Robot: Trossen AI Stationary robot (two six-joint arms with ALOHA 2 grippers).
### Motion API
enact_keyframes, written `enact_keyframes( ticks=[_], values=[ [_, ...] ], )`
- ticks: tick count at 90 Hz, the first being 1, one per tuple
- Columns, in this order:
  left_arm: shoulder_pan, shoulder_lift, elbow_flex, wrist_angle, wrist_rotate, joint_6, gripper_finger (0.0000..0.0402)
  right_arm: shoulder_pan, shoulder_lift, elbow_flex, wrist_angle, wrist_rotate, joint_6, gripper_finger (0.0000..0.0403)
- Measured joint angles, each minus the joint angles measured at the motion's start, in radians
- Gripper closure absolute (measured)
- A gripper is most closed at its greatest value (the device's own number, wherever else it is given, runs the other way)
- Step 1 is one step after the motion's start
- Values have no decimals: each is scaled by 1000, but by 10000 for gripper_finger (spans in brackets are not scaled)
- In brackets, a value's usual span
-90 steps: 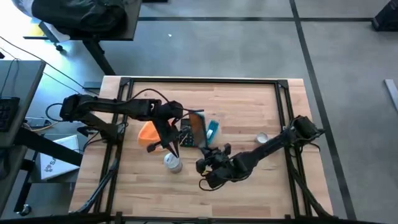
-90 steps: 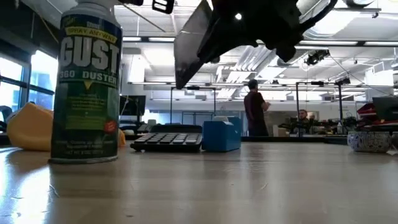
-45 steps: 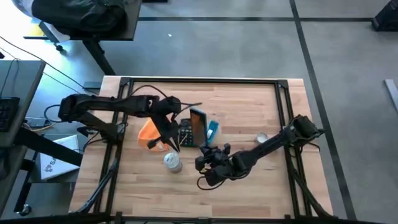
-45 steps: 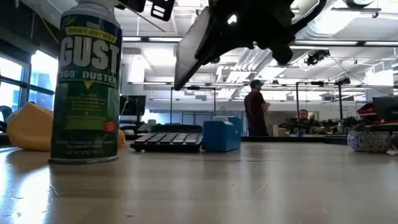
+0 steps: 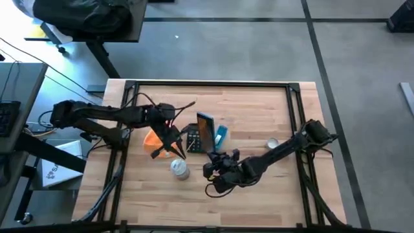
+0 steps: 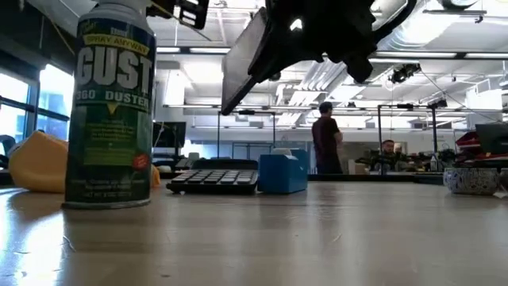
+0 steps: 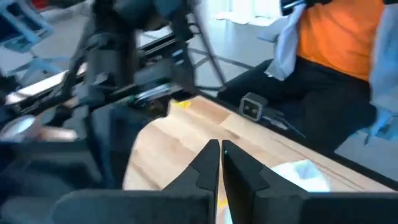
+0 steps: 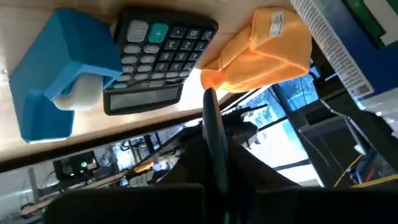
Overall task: Apply microfiber cloth
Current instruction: Wipe the tablet with the orange microfiber cloth
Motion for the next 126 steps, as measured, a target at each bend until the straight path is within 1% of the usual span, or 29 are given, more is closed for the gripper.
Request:
enact_keyframes(
  ticks=[8,30,56,69,79,96,109,126],
  values=[
    [-19,0,-1,-4,-34,-4,402,-6,0,0,5,-3,-31,402],
    [-37,0,0,-32,-99,-7,402,-21,0,0,5,-1,-31,402],
    [-40,0,0,-41,-101,-8,402,-24,0,0,6,-1,-31,402],
    [-56,-1,0,-42,-105,-15,402,-28,0,0,9,-2,-63,402],
    [-70,-1,0,-41,-109,-14,402,-28,0,0,23,-20,-68,402],
    [-76,-2,-27,5,-108,-17,402,-30,0,0,34,-47,-77,402],
    [-76,-4,-61,65,-105,-32,402,-33,0,0,48,-47,-79,402],
    [-76,-4,-68,64,-107,-34,402,-33,0,0,47,-91,-76,402]
  ],
)
